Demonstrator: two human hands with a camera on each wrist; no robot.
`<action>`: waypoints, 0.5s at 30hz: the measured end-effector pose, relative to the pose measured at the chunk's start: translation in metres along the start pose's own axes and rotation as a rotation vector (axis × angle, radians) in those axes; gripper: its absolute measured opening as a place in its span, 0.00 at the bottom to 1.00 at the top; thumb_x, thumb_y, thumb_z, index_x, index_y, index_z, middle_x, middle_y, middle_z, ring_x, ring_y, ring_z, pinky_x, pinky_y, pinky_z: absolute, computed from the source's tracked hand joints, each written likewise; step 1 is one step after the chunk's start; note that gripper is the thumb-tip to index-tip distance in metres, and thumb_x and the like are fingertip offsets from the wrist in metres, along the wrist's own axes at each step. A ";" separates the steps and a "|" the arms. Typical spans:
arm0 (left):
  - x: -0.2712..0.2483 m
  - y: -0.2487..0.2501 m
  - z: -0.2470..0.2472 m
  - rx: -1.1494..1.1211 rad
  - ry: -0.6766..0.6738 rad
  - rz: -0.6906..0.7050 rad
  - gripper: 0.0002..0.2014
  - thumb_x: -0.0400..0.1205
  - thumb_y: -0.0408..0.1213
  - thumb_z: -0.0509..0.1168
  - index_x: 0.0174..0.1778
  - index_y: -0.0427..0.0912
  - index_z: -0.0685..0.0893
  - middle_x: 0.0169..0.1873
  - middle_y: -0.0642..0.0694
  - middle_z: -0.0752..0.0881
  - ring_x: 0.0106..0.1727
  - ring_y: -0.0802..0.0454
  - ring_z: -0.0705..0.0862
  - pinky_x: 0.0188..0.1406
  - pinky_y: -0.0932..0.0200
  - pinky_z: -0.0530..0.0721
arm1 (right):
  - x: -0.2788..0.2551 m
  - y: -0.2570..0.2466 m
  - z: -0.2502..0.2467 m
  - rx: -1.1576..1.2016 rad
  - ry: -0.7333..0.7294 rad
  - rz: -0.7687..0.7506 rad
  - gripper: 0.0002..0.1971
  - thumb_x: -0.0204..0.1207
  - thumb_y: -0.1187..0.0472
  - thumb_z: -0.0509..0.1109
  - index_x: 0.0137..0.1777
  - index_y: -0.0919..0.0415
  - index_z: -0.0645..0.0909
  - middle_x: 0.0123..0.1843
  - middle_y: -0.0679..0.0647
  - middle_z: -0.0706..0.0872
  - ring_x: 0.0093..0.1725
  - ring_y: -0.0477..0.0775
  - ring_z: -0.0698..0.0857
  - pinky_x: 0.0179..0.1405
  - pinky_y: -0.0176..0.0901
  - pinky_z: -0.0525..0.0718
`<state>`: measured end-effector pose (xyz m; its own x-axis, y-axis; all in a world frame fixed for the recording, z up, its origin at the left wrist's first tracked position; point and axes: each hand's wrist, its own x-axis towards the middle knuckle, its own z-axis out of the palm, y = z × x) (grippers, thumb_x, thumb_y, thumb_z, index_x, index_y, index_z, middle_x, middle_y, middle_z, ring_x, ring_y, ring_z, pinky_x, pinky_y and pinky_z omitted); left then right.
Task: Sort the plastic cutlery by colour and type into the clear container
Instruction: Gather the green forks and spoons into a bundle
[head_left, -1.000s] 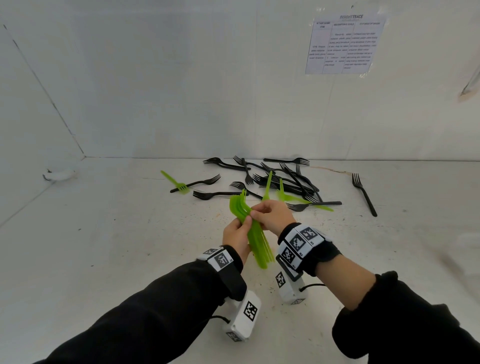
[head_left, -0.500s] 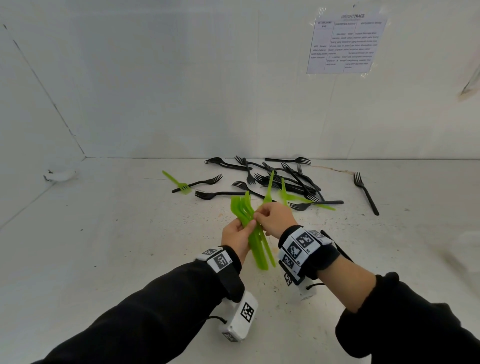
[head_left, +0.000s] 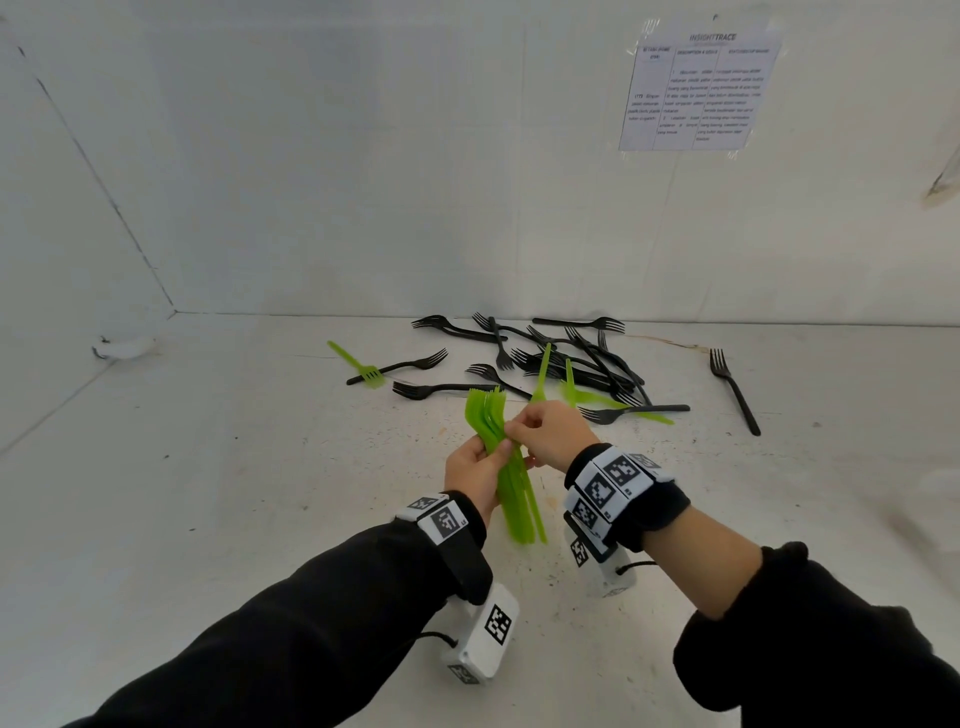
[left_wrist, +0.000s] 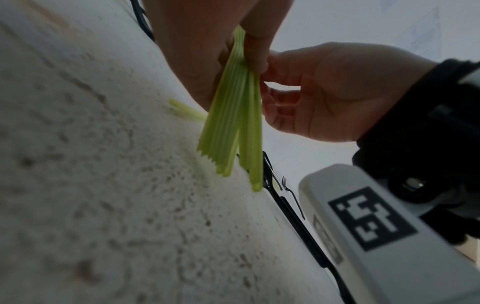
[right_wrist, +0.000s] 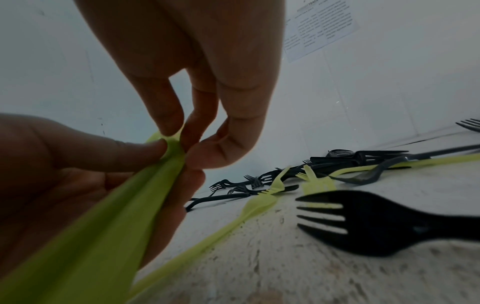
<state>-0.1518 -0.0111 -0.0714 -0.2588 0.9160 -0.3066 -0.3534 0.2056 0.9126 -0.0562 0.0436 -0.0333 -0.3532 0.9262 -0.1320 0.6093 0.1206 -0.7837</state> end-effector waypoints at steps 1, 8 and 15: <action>-0.001 0.000 0.000 -0.004 -0.005 -0.006 0.07 0.84 0.29 0.60 0.51 0.43 0.82 0.43 0.44 0.88 0.42 0.47 0.88 0.45 0.50 0.86 | 0.000 0.001 -0.001 -0.007 -0.003 -0.008 0.10 0.79 0.58 0.67 0.36 0.55 0.77 0.33 0.45 0.78 0.29 0.45 0.81 0.32 0.36 0.83; -0.003 0.001 0.000 0.008 -0.012 -0.008 0.08 0.84 0.28 0.60 0.46 0.43 0.82 0.41 0.43 0.86 0.39 0.47 0.84 0.44 0.50 0.83 | 0.004 0.001 -0.007 0.110 -0.118 0.067 0.11 0.77 0.57 0.70 0.57 0.59 0.78 0.53 0.53 0.83 0.49 0.48 0.81 0.43 0.38 0.82; -0.006 0.005 0.002 0.027 -0.091 -0.035 0.08 0.84 0.26 0.59 0.50 0.41 0.81 0.42 0.45 0.86 0.39 0.47 0.84 0.44 0.51 0.83 | 0.010 -0.004 0.005 0.299 -0.098 0.059 0.30 0.78 0.55 0.68 0.78 0.56 0.63 0.66 0.60 0.81 0.60 0.58 0.84 0.68 0.58 0.79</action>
<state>-0.1505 -0.0146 -0.0642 -0.1637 0.9351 -0.3142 -0.3358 0.2467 0.9091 -0.0652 0.0505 -0.0348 -0.3993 0.8877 -0.2290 0.4002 -0.0559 -0.9147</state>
